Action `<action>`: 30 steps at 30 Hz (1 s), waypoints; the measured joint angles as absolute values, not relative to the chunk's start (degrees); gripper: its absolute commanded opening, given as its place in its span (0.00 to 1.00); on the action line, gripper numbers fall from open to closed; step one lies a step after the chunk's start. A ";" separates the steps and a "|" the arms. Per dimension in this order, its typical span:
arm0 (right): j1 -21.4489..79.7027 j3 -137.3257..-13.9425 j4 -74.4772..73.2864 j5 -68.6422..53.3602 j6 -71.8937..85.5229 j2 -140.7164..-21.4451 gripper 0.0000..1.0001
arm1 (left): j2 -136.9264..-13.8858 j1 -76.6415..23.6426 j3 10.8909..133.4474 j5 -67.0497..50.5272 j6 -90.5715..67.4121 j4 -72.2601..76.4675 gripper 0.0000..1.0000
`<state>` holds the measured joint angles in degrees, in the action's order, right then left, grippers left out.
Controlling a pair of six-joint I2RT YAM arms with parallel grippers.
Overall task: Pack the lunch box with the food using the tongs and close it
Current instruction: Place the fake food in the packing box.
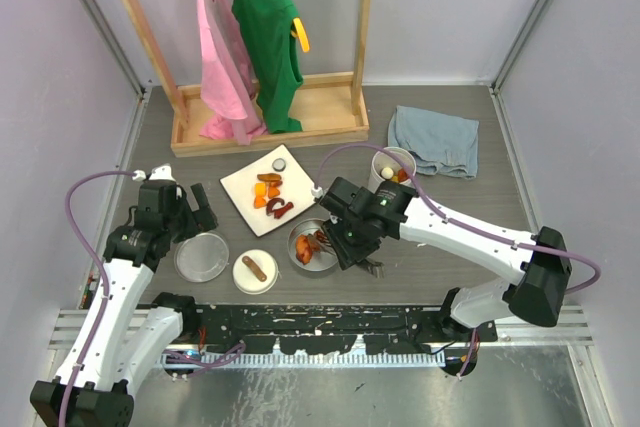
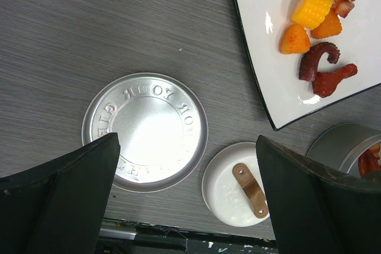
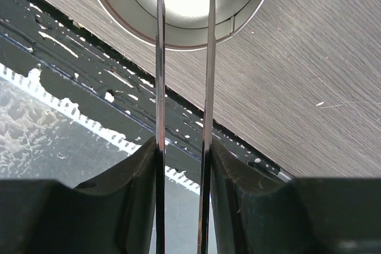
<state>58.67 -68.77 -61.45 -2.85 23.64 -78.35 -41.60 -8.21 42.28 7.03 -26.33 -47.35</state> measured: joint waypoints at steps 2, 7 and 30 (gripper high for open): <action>58.67 -68.77 -61.04 -2.61 23.90 -78.87 0.46 | -41.60 -8.21 42.28 7.03 -26.33 -47.35 0.98; 58.67 -68.77 -60.14 -1.78 24.03 -79.00 0.48 | -41.60 -8.21 42.28 7.01 -26.33 -47.35 0.98; 58.67 -75.70 -56.75 4.58 24.40 -77.08 0.48 | -41.67 -8.21 42.26 6.59 -26.33 -47.35 0.98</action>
